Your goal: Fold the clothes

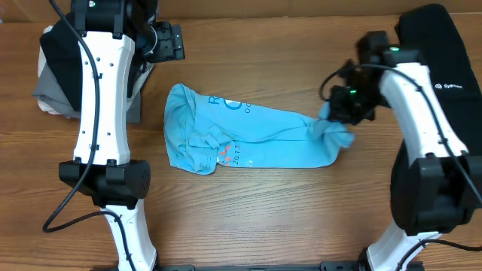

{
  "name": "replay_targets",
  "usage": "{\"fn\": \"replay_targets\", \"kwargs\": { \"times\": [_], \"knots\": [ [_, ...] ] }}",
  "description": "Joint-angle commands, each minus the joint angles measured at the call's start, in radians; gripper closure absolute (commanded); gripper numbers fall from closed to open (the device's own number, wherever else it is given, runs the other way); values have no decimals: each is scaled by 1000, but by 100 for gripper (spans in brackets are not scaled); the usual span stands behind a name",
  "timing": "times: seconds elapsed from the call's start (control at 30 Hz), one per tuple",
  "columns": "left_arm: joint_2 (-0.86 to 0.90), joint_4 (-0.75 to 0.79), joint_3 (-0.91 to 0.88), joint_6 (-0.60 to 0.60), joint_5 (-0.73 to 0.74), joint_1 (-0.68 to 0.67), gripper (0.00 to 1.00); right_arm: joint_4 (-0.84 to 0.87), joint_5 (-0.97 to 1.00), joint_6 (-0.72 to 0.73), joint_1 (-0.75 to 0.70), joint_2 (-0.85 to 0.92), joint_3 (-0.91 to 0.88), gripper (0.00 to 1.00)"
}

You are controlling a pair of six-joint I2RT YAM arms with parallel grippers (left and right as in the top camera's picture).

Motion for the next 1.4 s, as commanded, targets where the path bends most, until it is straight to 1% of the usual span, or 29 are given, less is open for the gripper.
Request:
{"fn": "replay_targets", "kwargs": {
  "times": [0.0,0.27,0.47,0.5,0.53,0.57,0.63,0.67,0.77,0.9,0.93,1.03,1.2,1.27,1.37],
  "knots": [
    [-16,2,23,5,-23,2,13,36,-14,61,104,-3,2,96],
    [-9,5,21,5,-22,2,12,159,-14,143,293,0,-40,96],
    [-9,8,14,5,-22,2,12,270,-19,187,361,37,-44,95],
    [-9,8,8,5,-22,2,12,290,-32,187,368,43,-44,94],
    [-9,7,3,6,-22,2,12,301,-45,187,373,46,-44,85],
    [-9,4,-2,6,-22,2,11,314,-68,186,378,47,-44,73],
    [-9,-7,-23,9,-23,2,11,317,-93,179,383,46,-42,22],
    [-9,-10,-42,21,-23,2,11,313,-110,179,383,43,-36,0],
    [-9,-11,-103,23,-21,4,12,312,-126,179,364,33,-11,0],
    [-9,-2,-211,29,-2,6,13,274,-126,153,298,9,46,0],
    [-9,2,-245,51,26,6,13,261,-125,142,280,4,55,0],
    [-9,16,-341,170,151,6,15,220,-123,103,220,1,64,0],
    [-9,79,-521,229,166,6,17,160,-118,31,142,1,63,0],
    [-9,117,-591,262,171,7,18,145,-118,0,126,1,63,0],
    [-9,165,-686,298,171,10,18,142,-95,-8,122,1,63,0]
  ]
}}
